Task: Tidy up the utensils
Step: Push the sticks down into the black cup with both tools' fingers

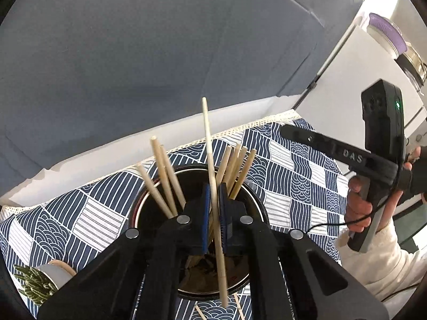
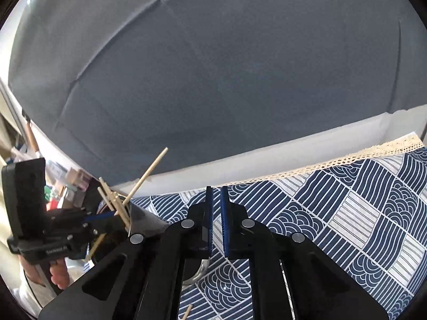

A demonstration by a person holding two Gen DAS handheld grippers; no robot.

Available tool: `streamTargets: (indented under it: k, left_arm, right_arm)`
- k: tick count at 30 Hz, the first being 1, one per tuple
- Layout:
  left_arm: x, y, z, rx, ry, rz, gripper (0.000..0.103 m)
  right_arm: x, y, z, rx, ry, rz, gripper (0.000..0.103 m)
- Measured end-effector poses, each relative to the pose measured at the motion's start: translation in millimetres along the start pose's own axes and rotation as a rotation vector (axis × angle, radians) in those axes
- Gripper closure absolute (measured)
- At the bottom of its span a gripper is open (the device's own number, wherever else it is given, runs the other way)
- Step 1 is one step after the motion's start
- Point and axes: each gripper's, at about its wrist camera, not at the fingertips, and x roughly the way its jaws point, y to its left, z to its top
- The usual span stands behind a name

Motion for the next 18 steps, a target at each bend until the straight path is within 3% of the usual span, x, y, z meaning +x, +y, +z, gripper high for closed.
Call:
streamTargets:
  k: [7,10,14,18]
  left_arm:
    - [-34,11,0,-0.066,-0.132,-0.033,0.098]
    - [-44,20,0,-0.105,-0.261,-0.130,0.098]
    - [-43,29,-13,-0.104,-0.455,-0.208,0.098]
    - [-28,40,-27,-0.117,-0.555,-0.200,0.098]
  right_arm:
    - [-11,26,2,-0.061,-0.052,0.020,0.097]
    - [-19,44,5,-0.112,-0.116,0.057,0.097]
    - [-26,62,2,-0.178,-0.211,0.125,0.097]
    - [-21,72,-8,-0.235,-0.257,0.143,0.096]
